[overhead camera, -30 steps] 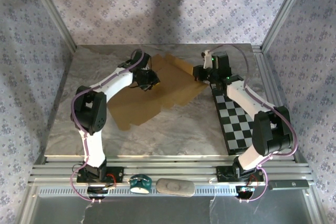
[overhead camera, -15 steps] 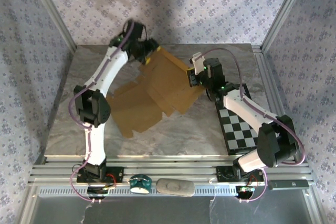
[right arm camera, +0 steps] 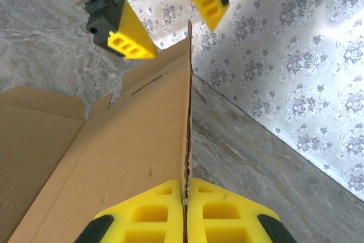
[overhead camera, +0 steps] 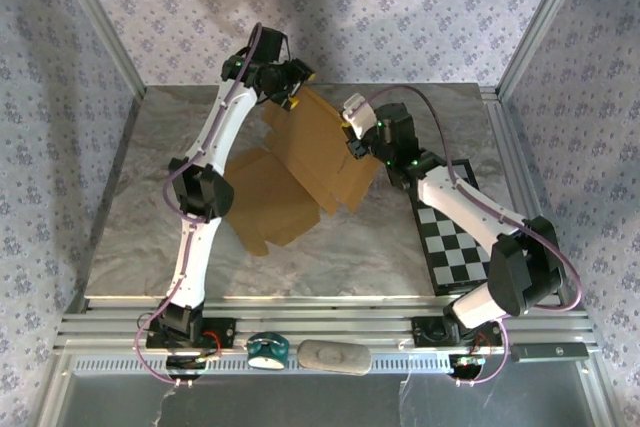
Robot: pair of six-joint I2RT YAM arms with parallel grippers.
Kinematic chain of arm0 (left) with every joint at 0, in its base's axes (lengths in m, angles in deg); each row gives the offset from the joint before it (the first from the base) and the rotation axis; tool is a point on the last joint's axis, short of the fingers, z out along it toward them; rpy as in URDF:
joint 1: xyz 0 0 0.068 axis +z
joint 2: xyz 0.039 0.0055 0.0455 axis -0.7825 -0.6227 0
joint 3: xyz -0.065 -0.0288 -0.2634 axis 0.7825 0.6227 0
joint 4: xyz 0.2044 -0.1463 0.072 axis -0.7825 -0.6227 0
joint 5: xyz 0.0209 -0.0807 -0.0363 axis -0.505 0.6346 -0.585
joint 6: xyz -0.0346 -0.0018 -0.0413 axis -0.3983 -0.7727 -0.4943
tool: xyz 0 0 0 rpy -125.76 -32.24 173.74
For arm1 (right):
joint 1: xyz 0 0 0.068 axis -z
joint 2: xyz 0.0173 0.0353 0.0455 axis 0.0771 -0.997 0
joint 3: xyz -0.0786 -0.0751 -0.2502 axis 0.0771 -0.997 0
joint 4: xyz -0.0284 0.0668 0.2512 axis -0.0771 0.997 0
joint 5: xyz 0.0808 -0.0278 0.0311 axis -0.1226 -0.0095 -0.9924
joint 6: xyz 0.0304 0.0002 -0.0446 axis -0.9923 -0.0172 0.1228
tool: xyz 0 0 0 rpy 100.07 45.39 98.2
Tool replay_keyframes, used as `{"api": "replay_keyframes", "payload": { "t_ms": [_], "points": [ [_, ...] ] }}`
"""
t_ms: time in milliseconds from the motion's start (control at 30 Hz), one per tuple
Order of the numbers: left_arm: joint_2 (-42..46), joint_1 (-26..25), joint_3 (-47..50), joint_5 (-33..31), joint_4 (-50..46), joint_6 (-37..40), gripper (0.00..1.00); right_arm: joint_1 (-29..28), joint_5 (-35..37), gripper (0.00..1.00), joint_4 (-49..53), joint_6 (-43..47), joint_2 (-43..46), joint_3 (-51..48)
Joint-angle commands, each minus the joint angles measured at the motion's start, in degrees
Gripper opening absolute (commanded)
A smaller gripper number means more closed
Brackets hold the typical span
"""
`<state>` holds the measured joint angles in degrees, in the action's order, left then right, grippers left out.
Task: Fold the paper box
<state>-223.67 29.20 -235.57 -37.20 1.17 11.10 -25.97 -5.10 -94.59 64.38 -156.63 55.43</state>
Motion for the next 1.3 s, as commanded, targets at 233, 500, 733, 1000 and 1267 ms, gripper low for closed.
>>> {"api": "replay_keyframes", "payload": {
  "t_ms": [233,500,733,1000,1267],
  "points": [
    [0.92,-0.66,4.39,5.23,-0.59,-8.27,0.33,-1.86,2.22,0.0,-0.44,5.02,-0.66,1.89],
    [3.56,-0.3,11.62,3.53,10.31,-12.46,0.0,-0.86,9.43,0.51,4.6,-2.17,0.13,7.36],
    [7.42,-1.36,20.52,-4.89,29.85,-20.73,0.0,0.04,10.85,0.64,29.56,-40.87,3.94,20.31],
    [9.02,-2.5,27.3,-6.35,43.62,-24.63,0.0,3.57,-8.35,0.64,33.59,-99.34,-4.03,26.71],
    [15.72,-2.76,41.5,-6.29,52.42,-25.82,0.0,3.89,-9.97,0.63,24.79,-123.19,-13.32,25.95]
  ]
}}
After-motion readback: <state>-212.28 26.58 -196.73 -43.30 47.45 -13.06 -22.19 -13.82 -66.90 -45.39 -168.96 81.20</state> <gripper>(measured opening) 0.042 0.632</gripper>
